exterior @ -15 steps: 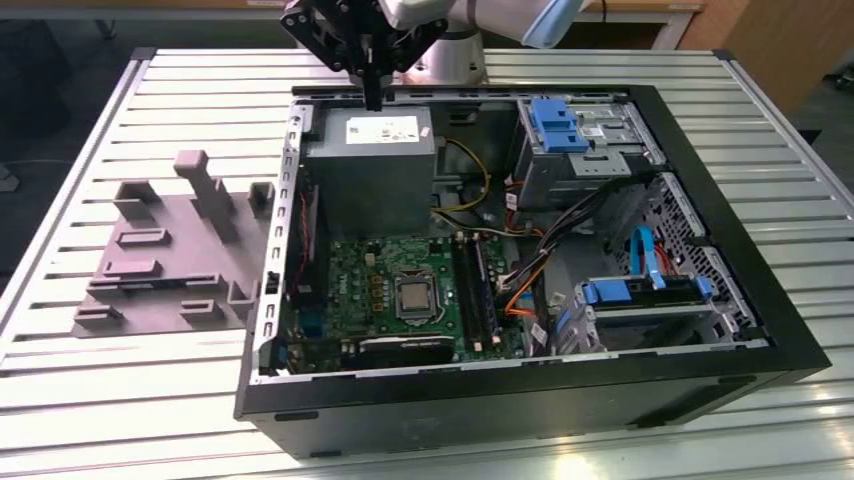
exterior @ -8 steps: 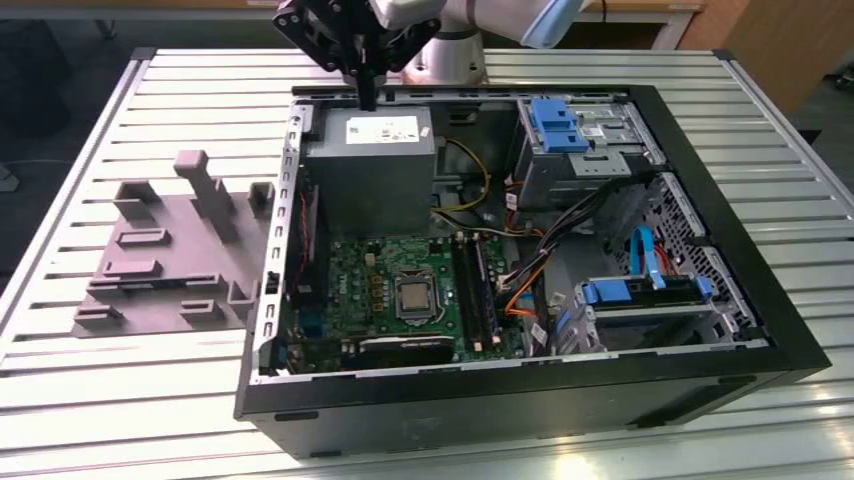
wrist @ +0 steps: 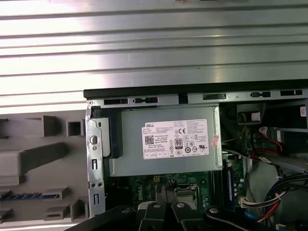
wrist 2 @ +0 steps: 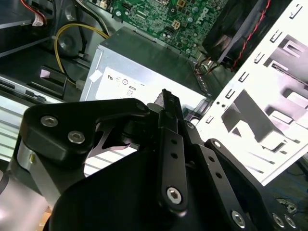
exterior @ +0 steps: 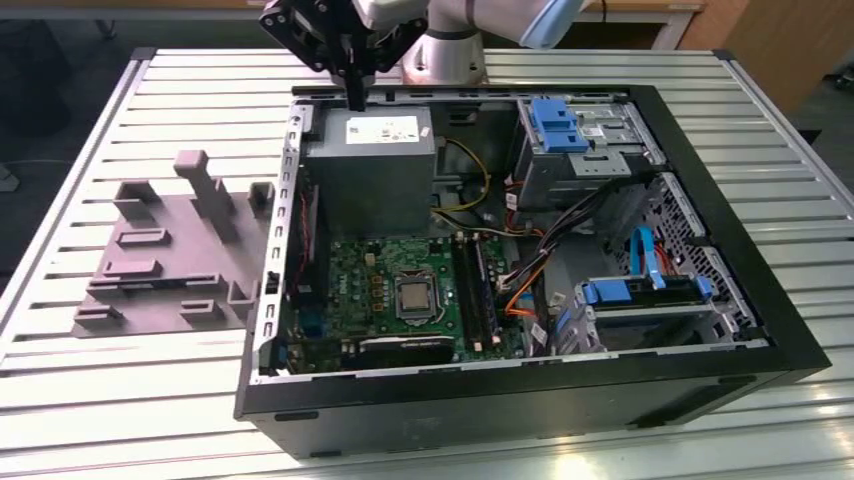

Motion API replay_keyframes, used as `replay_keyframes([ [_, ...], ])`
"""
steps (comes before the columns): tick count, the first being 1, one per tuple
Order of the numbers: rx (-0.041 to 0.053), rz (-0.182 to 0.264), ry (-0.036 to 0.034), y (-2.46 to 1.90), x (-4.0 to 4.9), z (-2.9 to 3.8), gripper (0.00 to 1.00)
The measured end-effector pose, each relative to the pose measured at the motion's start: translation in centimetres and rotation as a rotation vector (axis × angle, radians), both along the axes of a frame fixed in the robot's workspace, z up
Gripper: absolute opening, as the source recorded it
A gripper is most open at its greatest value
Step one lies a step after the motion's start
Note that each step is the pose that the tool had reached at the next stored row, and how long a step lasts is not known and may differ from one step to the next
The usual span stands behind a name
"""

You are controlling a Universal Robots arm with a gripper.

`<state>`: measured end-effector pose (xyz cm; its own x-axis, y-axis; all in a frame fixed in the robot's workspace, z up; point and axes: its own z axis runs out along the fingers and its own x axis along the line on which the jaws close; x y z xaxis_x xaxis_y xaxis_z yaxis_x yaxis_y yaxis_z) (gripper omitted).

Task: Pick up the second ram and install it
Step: 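Reach for the second ram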

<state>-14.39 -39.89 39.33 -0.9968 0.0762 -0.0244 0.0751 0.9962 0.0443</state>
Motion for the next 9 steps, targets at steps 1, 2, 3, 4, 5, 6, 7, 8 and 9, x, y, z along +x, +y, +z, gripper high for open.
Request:
replay_keyframes([
  [1, 0.0000, 0.000, 0.0000, 0.00, -0.15, 0.00, 0.11],
  [2, 0.0001, 0.000, -0.0001, 0.00, -0.28, -0.01, 0.11],
  [3, 0.0000, 0.000, -0.0001, 0.00, -0.40, 0.00, 0.11],
  [4, 0.0000, 0.000, 0.0000, 0.00, -0.51, 0.00, 0.11],
  [5, 0.0000, 0.000, -0.0001, 0.00, -0.63, 0.00, 0.11],
  [6, 0.0000, 0.000, -0.0001, 0.00, -0.75, 0.00, 0.11],
  [7, 0.0001, 0.000, -0.0001, 0.00, -0.86, -0.01, 0.11],
  [8, 0.0001, 0.000, -0.0001, 0.00, -0.96, 0.00, 0.11],
  [9, 0.0001, 0.000, -0.0001, 0.00, -1.04, 0.00, 0.11],
])
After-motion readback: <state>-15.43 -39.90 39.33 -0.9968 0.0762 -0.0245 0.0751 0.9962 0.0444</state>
